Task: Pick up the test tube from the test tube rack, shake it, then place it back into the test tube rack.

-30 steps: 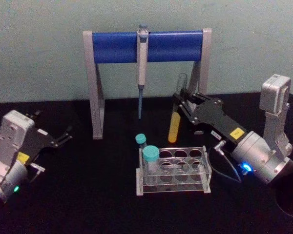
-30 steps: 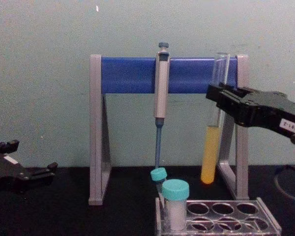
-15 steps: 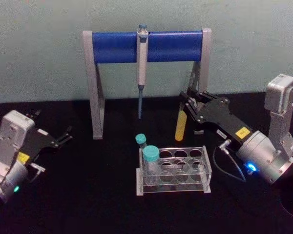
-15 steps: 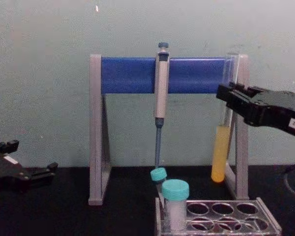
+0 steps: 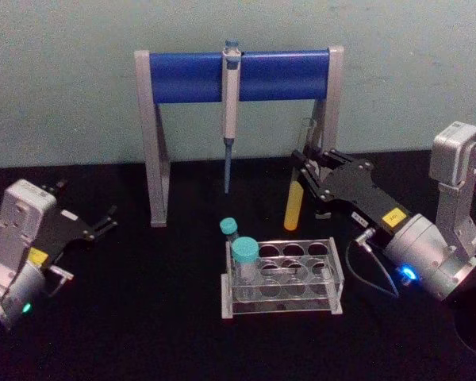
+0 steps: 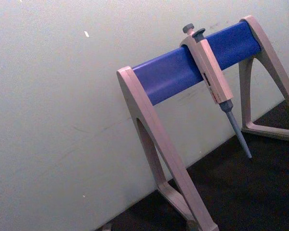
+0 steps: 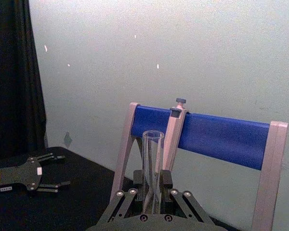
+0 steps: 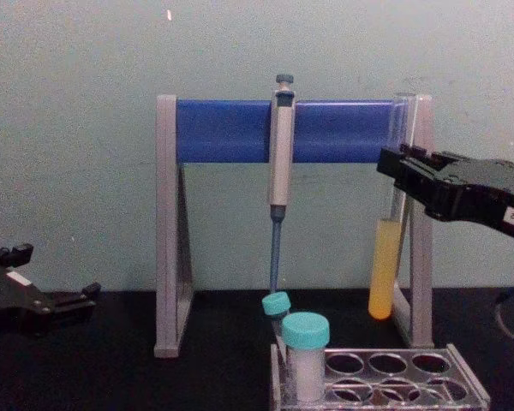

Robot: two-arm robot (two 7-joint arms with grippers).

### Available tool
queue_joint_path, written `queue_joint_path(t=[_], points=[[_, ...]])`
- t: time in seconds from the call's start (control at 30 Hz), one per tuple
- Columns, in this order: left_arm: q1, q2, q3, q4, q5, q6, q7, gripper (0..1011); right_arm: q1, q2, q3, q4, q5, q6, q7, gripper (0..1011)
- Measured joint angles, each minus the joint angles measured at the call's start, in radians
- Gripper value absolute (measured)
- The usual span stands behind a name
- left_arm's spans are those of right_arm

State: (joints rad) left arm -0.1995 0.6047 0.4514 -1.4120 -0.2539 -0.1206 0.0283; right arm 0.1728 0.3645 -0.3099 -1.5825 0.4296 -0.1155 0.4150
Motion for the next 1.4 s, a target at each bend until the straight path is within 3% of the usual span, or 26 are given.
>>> queue_joint_path(t=[0.73,1.2,1.4], points=[[0.0,0.0,0.0,0.0,0.0,0.0,0.0,1001,-0.012,0.01,0.0,-0.017,0.002,0.0,0.021,229],[0.0,0.0,0.0,0.0,0.0,0.0,0.0,1001,-0.017,0.087,-0.047,-0.042,0.056,-0.032,0.16,228],[0.0,0.0,0.0,0.0,0.0,0.0,0.0,1001,-0.018,0.108,-0.063,-0.045,0.067,-0.039,0.18,229]])
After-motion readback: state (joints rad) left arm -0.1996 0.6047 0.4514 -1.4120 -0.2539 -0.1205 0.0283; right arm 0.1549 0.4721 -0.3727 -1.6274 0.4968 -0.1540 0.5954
